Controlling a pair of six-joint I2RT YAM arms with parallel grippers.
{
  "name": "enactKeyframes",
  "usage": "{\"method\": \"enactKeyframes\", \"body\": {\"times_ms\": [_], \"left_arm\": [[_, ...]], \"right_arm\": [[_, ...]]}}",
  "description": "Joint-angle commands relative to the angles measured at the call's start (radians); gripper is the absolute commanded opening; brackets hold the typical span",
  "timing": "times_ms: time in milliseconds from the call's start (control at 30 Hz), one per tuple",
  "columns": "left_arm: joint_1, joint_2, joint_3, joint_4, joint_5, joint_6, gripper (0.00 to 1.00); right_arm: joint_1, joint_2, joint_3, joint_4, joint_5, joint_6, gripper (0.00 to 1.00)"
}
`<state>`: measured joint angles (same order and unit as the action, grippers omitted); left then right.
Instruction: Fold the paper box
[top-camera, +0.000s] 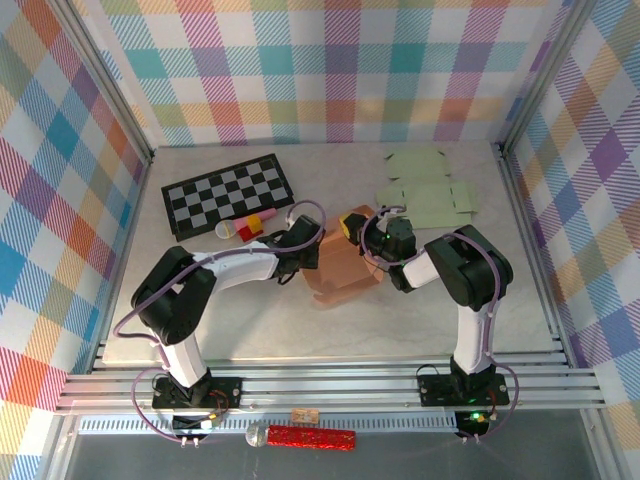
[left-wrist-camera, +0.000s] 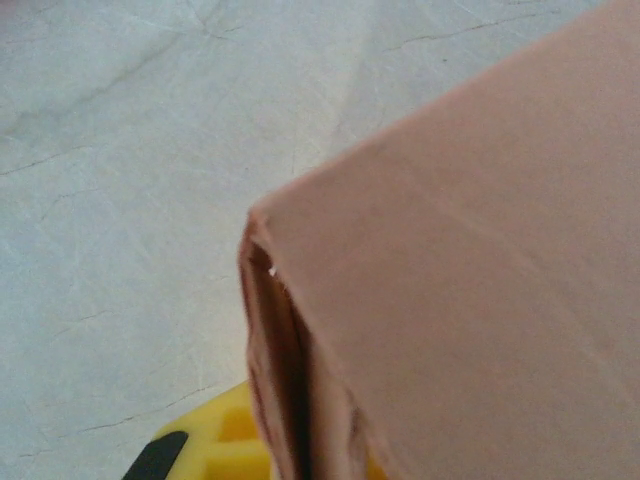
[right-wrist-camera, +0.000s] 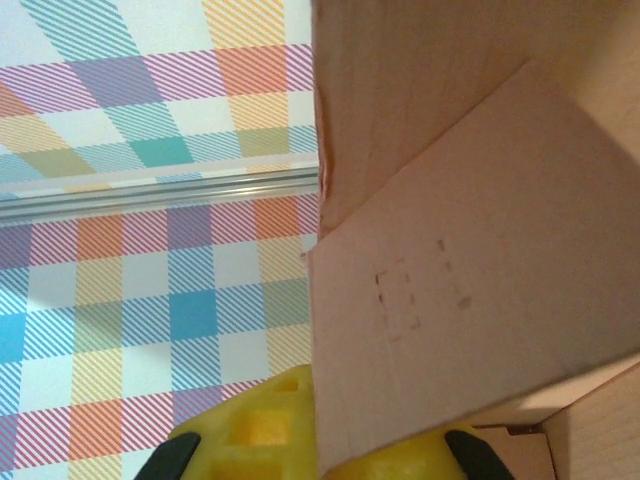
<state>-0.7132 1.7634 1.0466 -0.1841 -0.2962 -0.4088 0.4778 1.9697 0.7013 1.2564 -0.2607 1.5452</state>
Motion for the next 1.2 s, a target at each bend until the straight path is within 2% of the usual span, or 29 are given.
{"method": "enactKeyframes", "body": {"times_ms": [0,133,233,333,433,533,667,800,1033,1167], "left_arm": [[-0.021,0.019,0.044,-0.037,-0.048,-0.019,0.0],[-0.024,0.012,0.084,-0.085,-0.1,-0.035,0.0],[-0.022,0.011,0.124,-0.156,-0.128,-0.02,0.0],[-0.019,-0.002,0.155,-0.196,-0.144,0.0,0.0],[-0.005,-0.012,0.19,-0.23,-0.126,0.017,0.0],[0.015,-0.006,0.24,-0.268,-0.087,0.041,0.0],[0.054,0.004,0.318,-0.329,-0.002,0.063,0.0],[0.106,0.008,0.386,-0.38,0.143,0.091,0.0],[0.209,0.03,0.478,-0.452,0.516,0.158,0.0],[0.255,0.058,0.512,-0.496,0.615,0.186,0.0]], "right_arm": [[0.024,-0.011,-0.005,-0.035,-0.025,0.016,0.07],[0.025,-0.113,-0.003,-0.163,0.009,0.015,0.33],[0.019,-0.238,0.015,-0.346,0.019,0.015,0.55],[0.007,-0.398,0.081,-0.677,0.017,-0.051,0.71],[-0.02,-0.509,0.207,-1.044,0.0,-0.161,0.81],[-0.067,-0.567,0.288,-1.241,-0.018,-0.215,0.82],[-0.157,-0.618,0.357,-1.356,-0.051,-0.283,0.77],[-0.258,-0.627,0.468,-1.517,-0.085,-0.432,0.72],[-0.421,-0.551,0.578,-1.612,-0.298,-0.731,0.53],[-0.448,-0.524,0.57,-1.576,-0.399,-0.843,0.46]]}}
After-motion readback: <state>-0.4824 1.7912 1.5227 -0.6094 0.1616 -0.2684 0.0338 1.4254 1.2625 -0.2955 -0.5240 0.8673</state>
